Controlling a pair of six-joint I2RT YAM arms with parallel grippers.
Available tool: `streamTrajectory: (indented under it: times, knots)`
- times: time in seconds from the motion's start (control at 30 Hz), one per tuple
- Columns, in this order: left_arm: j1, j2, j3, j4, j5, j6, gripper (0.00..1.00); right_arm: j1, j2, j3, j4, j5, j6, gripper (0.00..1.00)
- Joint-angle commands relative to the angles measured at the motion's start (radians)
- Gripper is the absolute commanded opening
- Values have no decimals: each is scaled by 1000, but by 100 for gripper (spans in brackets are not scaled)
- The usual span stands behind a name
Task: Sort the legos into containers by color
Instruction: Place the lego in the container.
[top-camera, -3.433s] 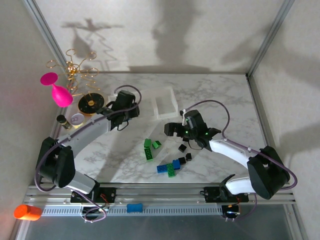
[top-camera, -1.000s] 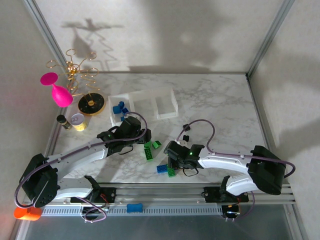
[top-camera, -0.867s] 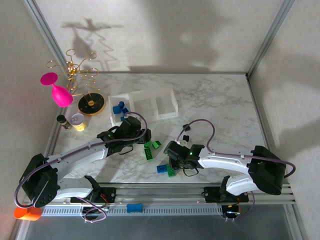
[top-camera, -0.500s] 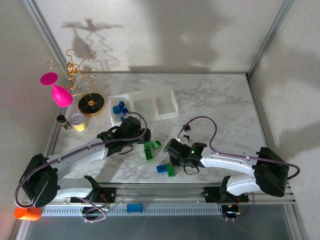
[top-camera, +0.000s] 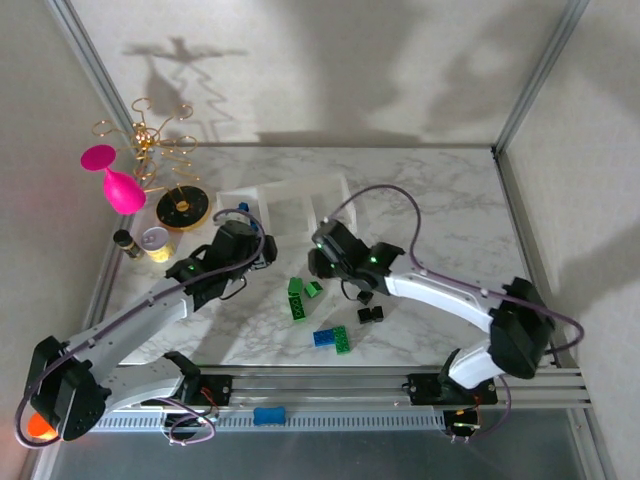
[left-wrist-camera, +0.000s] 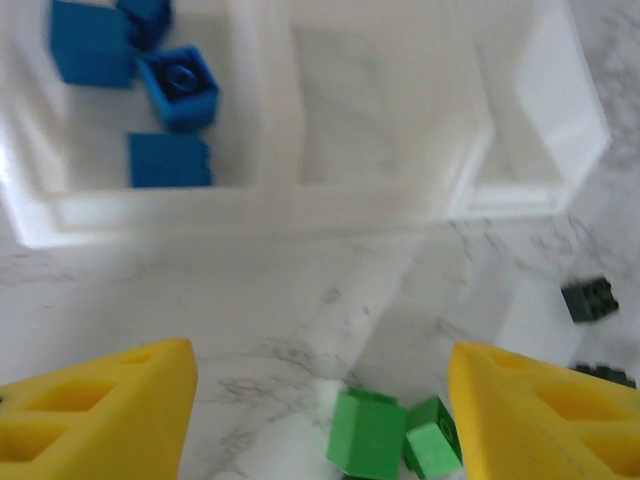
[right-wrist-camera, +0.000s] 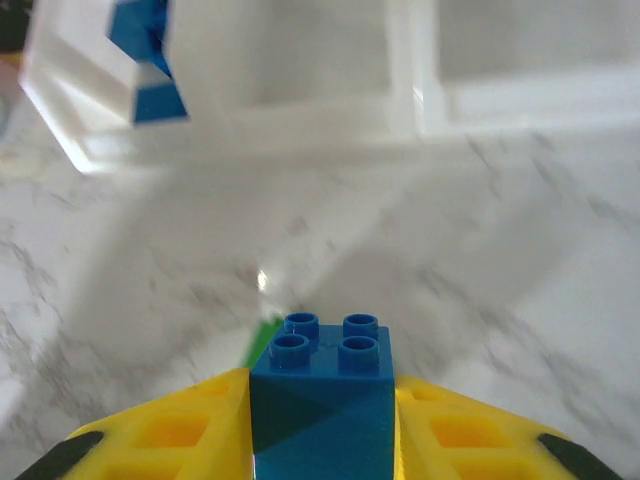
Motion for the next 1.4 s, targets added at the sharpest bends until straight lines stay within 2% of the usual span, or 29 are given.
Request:
streamTrajectory:
  times: [0.0, 0.37, 0.63, 0.8, 0.87, 1.0, 1.17, 1.37]
  knots:
    - [42, -48, 39, -88, -78, -10, 70, -13, 115, 116, 121, -22, -133, 34]
    - [188, -75, 33, -120, -57, 8, 73, -20, 451, 422, 317, -65, -324, 34]
    - [211, -80, 1, -97, -43, -12, 73, -28, 662, 622, 359, -69, -385, 35]
    - [214, -93, -17, -81, -33, -26, 73, -31, 761, 762, 324, -79, -393, 40]
    - [215, -96, -15, -87, -37, -24, 73, -31, 766, 779, 322, -77, -401, 48]
    - [216, -104, -13, -82, -23, -24, 73, -34, 737, 771, 320, -67, -405, 55]
    - [215, -116, -9, -76, 10, -25, 72, -34, 633, 687, 344, -86, -404, 57]
    - [194, -125, -7, -63, 83, -12, 72, -45, 467, 506, 356, -69, -383, 59]
